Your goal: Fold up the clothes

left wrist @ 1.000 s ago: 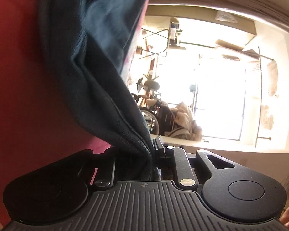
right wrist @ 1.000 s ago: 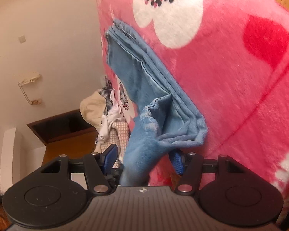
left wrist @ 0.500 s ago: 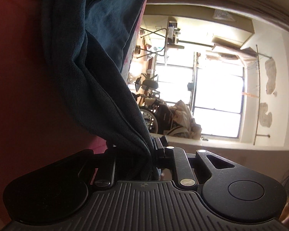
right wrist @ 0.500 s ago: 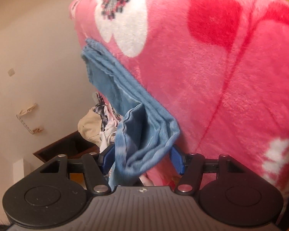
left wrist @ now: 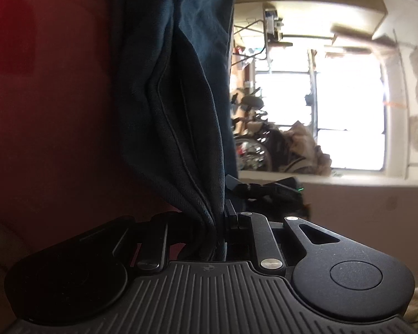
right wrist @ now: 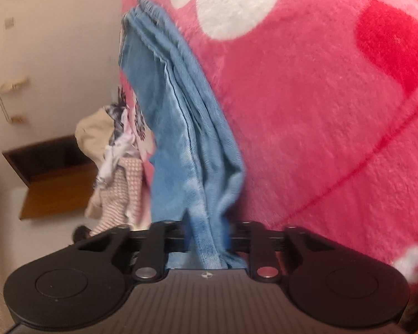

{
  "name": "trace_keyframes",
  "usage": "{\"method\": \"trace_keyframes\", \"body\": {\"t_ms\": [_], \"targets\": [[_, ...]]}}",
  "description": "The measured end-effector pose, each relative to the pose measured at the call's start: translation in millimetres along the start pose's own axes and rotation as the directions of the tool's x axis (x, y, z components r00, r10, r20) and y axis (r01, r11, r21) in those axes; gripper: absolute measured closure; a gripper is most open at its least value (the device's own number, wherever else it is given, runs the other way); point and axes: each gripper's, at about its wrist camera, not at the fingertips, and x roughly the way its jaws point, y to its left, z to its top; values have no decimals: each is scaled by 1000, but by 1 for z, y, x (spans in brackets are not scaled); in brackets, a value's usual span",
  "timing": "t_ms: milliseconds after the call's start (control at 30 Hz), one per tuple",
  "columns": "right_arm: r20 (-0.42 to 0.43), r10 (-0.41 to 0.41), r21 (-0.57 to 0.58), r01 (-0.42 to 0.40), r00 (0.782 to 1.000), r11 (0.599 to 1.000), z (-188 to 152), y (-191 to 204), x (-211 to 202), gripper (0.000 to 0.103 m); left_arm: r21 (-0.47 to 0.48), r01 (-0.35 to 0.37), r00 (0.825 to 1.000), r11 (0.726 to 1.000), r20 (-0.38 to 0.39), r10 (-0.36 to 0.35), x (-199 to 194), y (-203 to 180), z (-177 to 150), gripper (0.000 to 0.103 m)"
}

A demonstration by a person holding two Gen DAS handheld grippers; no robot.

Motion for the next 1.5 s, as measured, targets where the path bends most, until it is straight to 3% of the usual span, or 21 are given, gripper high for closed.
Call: {"method": "trace_keyframes", "body": {"t_ms": [167,267,400,500,600,733,767,833,867,1067,1200,1333,1500], "targets": [[34,-39,-171,44,999,984,-18,36,-5,93,148,-80,995,986,-53,88,-4,-35,-3,90],[37,-30,-192,36,999,981,-29,46,-12,93,227,-90,989,970,-96,115,-8,-59,-4,90],[3,-24,-180,24,1000,983,-55,48,-28,93,377,-101,964,921,-191,184,-11,-92,-17,90],[-23,-20,-171,15,1000,985,-74,50,-40,93,492,-87,923,866,-287,256,-6,-115,-30,90],[-49,-15,-161,7,999,987,-93,52,-52,93,566,-42,865,823,-391,314,3,-133,-45,90],[-102,-23,-125,10,995,992,-117,46,-62,93,615,18,802,789,-479,355,17,-143,-59,90],[-107,-22,-117,10,994,993,-119,44,-62,93,617,23,796,786,-488,359,19,-141,-58,90],[-108,-10,-102,-1,994,995,-119,43,-64,93,594,23,806,804,-487,336,19,-131,-48,90],[-103,4,-94,-14,995,995,-117,43,-64,93,577,25,819,816,-480,314,17,-128,-45,90],[-63,114,-68,-118,991,991,-86,56,-65,93,487,36,928,873,-341,152,-13,-118,-31,90],[-36,183,-48,-185,982,982,-62,65,-64,93,405,44,981,913,-191,37,-28,-112,-17,90],[18,246,-17,-246,969,969,-28,71,-53,93,317,57,998,947,-26,-51,-38,-104,18,90],[111,286,71,-295,952,953,27,69,-26,93,168,65,990,984,115,-85,-30,-86,69,90]]}}
